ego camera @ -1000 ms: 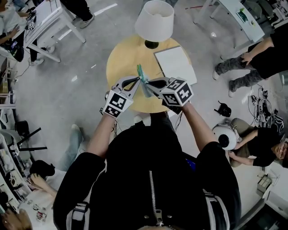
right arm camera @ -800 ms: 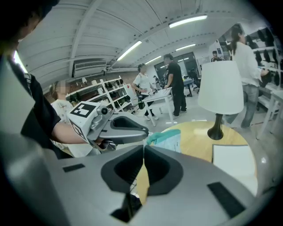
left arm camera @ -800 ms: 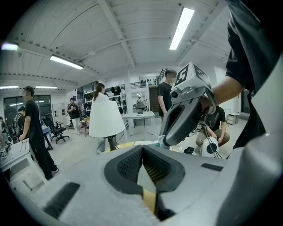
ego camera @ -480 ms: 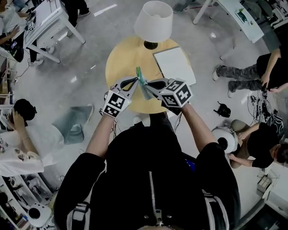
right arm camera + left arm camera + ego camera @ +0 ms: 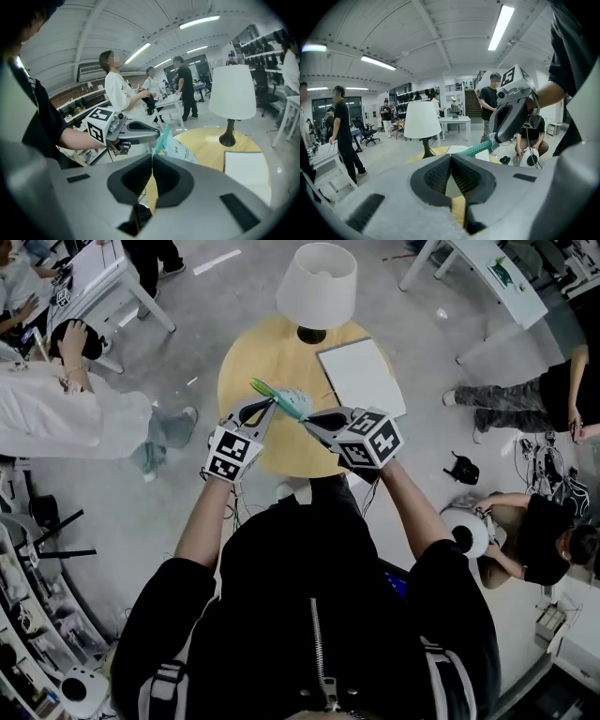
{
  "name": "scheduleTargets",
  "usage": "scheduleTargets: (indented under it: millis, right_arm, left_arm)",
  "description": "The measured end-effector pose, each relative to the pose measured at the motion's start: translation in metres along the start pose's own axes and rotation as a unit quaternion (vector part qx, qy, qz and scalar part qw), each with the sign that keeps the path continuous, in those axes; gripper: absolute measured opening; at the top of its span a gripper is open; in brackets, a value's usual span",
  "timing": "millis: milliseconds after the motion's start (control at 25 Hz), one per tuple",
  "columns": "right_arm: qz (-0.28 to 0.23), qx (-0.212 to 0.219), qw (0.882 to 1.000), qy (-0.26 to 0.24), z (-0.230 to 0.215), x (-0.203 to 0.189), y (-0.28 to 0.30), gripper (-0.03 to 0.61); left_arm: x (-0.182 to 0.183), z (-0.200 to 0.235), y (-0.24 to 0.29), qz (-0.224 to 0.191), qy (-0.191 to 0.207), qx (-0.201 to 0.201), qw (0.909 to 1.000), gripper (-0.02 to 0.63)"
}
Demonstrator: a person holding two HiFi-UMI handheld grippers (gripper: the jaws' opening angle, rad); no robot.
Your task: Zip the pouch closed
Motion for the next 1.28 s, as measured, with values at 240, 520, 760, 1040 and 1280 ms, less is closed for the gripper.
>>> scheduleTargets:
  millis: [240,520,760,1040,1280]
  right_arm:
    - [-0.002,0.004,1.000,-0.002,0.003,0.000,-0.001,0.012]
    - [0.003,0.002,1.000,0.002,-0.001,-0.006,-0.004,0.012]
    - [0.004,-0.005,1.000,0.007,-0.005,-0.013,-0.010,0.011]
    - [0.003,-0.014,1.000,0.020,-0.014,-0.018,-0.018,0.012]
    - [0.004,-0.018,1.000,0.018,-0.017,-0.020,-0.020,0.011]
  left_arm:
    - [-0.005,0.005,-0.003,0.008,0.006,0.002,0.9999,0.008]
    - [-0.017,0.016,-0.008,0.022,-0.010,0.020,0.9995,0.008]
    - [-0.023,0.031,-0.017,0.022,-0.024,0.050,0.9982,0.006]
    - [-0.025,0.042,-0.024,0.028,-0.020,0.061,0.9976,0.008]
    - [-0.032,0.044,-0.026,0.033,-0.028,0.065,0.9969,0.008]
Point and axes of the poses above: the fingertips, and each gripper's own axes: y forward along the fingers, z to its left, x out of its top, the point moved 2 cm from there along -y, backward along the fingers, and after that the axes turned 9 degrees about -z, right-handed, at the moved point
